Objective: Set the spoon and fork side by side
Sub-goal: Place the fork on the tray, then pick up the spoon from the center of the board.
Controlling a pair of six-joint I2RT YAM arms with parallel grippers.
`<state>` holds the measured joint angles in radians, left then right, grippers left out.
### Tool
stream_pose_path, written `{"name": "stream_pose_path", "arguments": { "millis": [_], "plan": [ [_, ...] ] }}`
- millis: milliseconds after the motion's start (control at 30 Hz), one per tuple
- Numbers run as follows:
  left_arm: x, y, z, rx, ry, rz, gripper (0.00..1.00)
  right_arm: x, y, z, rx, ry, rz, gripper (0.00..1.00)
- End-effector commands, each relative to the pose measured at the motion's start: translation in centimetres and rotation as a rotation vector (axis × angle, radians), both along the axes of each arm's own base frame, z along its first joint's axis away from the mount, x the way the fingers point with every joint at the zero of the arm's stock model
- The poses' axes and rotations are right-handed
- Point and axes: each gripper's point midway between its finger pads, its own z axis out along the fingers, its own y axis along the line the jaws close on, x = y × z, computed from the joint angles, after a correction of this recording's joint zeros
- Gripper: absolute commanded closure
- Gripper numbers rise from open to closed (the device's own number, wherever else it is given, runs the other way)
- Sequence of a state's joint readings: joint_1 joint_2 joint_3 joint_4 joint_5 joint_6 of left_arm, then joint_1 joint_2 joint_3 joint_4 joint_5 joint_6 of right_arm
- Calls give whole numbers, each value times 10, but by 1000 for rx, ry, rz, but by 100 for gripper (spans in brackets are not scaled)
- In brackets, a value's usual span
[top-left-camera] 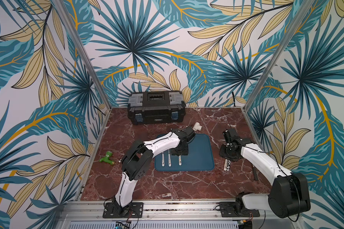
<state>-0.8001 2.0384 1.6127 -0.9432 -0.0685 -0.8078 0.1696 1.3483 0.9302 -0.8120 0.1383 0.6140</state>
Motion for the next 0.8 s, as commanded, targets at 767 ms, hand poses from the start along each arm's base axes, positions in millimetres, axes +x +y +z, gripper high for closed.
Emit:
{"name": "stream_pose_path", "arguments": {
  "millis": [767],
  "plan": [
    [-11,66,163,-139,-393,59,43,-14,-23,-72,84,204,-98,61]
  ]
}}
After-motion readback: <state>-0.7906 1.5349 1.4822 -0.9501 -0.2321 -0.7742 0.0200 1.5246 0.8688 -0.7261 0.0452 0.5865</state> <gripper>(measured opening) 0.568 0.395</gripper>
